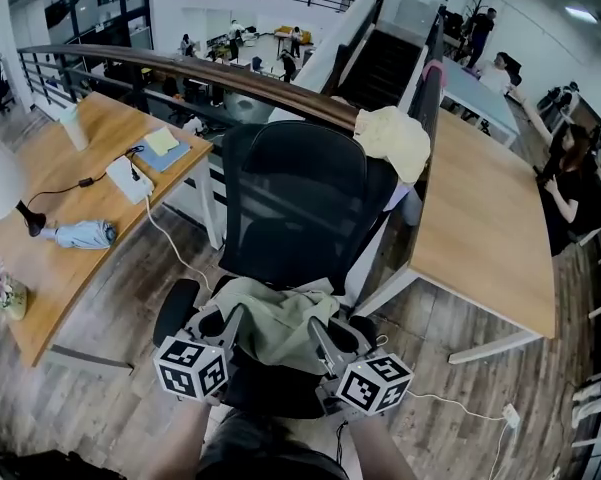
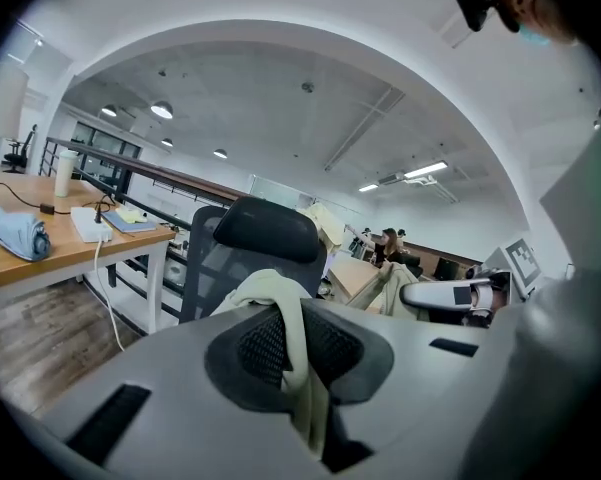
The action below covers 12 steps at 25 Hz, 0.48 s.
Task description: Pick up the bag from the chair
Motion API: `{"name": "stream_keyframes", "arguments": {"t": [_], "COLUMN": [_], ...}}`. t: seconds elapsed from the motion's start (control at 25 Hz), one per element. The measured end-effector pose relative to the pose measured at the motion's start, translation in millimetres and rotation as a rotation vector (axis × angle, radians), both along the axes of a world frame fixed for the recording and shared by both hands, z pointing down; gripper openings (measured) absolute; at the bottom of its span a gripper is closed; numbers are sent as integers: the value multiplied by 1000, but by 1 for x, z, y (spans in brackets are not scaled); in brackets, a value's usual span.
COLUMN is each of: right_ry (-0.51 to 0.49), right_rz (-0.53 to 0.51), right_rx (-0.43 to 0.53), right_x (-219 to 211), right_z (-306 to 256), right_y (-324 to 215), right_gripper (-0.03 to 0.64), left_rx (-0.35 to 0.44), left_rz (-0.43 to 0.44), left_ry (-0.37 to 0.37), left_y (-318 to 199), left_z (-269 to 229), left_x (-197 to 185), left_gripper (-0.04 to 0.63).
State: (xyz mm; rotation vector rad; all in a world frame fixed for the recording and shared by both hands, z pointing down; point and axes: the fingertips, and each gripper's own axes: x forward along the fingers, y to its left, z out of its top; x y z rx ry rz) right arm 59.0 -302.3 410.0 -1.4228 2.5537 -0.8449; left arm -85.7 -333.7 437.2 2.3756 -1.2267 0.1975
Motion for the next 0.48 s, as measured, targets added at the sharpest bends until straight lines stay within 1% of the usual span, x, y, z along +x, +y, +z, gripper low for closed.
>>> {"name": "stream_keyframes", "arguments": {"t": [0.48], "right_ry": [-33], "right_rz": [-17], "right_rx": [62], "right_x": [10], "right_z": [-49], "right_y": [6], "right_gripper": [52], "left_rx": [50], "left_rz": [27], "left_ry": [8], "left_y": [8], "left_z": [-44], "left_x": [6], "left_gripper": [17]}}
